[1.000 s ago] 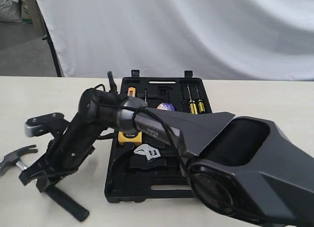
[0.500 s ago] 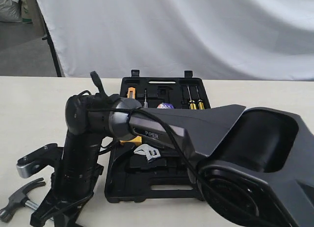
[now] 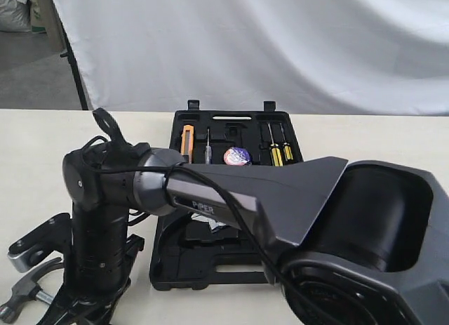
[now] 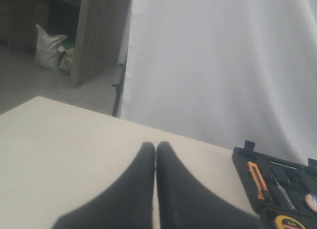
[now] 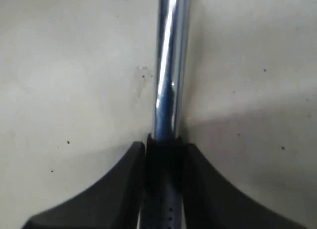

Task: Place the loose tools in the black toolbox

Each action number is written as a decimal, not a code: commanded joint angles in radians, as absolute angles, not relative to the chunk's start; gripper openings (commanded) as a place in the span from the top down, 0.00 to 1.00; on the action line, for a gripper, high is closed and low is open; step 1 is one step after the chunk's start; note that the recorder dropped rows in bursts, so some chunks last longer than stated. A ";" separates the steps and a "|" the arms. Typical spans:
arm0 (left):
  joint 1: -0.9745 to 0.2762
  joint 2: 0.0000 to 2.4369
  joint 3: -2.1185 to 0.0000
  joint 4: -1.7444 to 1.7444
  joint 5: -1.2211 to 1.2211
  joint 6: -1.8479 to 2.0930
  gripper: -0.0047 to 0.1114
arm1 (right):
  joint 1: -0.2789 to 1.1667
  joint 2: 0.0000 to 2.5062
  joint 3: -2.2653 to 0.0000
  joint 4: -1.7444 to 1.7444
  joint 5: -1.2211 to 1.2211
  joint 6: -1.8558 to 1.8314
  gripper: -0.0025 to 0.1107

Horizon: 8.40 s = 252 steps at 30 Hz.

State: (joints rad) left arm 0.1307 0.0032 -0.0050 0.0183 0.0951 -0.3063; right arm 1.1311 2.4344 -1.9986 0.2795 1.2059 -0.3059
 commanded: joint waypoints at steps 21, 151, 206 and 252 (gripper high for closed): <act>0.156 0.000 -0.008 0.023 0.088 -0.311 0.95 | 1.140 2.473 -2.219 0.287 1.087 -0.340 0.48; 0.156 0.000 -0.008 0.023 0.088 -0.311 0.95 | 0.852 2.061 -1.766 0.044 1.208 -0.798 0.52; 0.156 0.000 -0.008 0.023 0.088 -0.311 0.95 | 0.759 1.914 -1.438 0.028 0.793 -0.402 0.98; 0.156 0.000 -0.008 0.023 0.088 -0.311 0.95 | 0.761 0.260 -0.035 0.271 -0.069 -0.113 0.98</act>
State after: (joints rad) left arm 0.1307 0.0032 -0.0050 0.0183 0.0951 -0.3063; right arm 0.7633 0.3150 -0.0696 0.2714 -0.0370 -0.1536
